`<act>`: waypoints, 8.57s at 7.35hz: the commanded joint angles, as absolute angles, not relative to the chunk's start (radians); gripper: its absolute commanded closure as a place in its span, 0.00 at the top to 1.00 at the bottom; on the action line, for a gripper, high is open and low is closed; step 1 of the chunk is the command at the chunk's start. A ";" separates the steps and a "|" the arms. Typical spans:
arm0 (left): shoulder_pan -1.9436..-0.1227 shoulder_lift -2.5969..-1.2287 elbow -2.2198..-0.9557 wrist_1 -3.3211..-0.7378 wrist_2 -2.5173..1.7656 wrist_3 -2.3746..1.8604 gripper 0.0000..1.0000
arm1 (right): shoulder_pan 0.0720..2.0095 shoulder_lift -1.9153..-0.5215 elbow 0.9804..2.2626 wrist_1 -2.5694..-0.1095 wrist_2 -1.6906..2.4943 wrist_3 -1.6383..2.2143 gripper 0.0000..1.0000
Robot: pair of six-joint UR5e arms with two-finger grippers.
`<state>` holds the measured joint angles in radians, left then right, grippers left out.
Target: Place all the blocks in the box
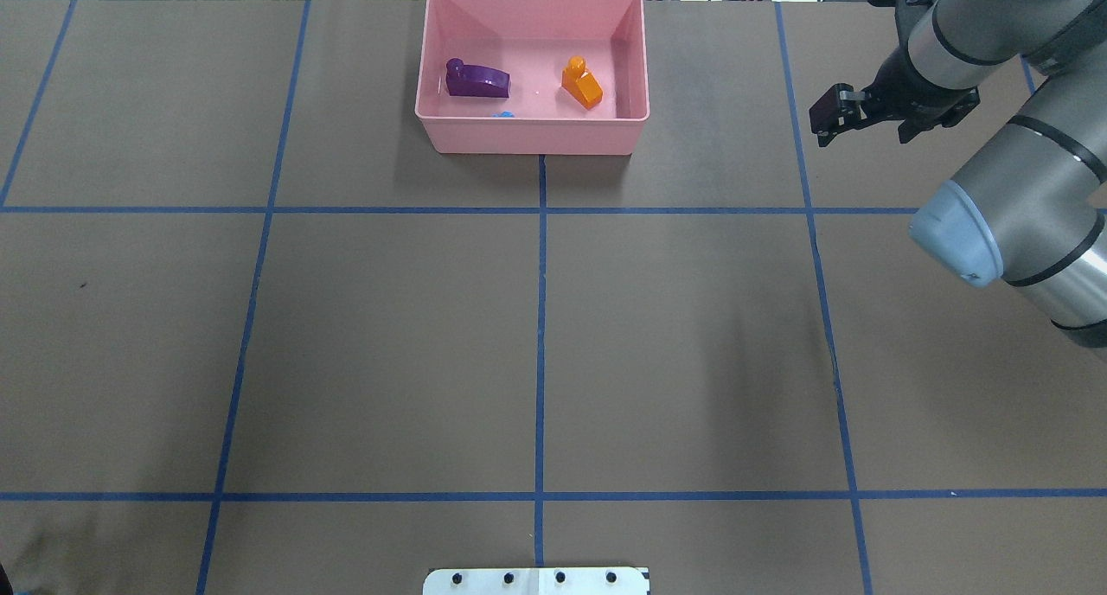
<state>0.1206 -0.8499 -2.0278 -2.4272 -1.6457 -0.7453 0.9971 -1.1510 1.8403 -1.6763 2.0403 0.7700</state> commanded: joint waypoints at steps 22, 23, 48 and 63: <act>-0.902 -2.737 -1.017 -1.732 -1.993 -1.201 0.00 | 0.994 -1.141 1.792 -1.663 2.039 0.758 1.00; -0.902 -2.776 -0.870 -1.881 -1.993 -1.256 0.00 | 0.994 -1.137 1.787 -1.663 2.039 0.758 1.00; -1.322 -2.000 -1.330 -1.657 -2.221 0.120 1.00 | 1.341 -2.430 1.514 -0.494 2.244 0.226 1.00; -1.321 -1.987 -1.373 -1.657 -2.221 0.091 1.00 | 1.330 -2.322 1.348 -0.508 2.430 0.163 0.77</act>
<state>-1.3208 -1.9866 -1.3733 -1.6567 -2.2218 0.0906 1.3310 -2.3212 1.3506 -0.5077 2.4217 0.1637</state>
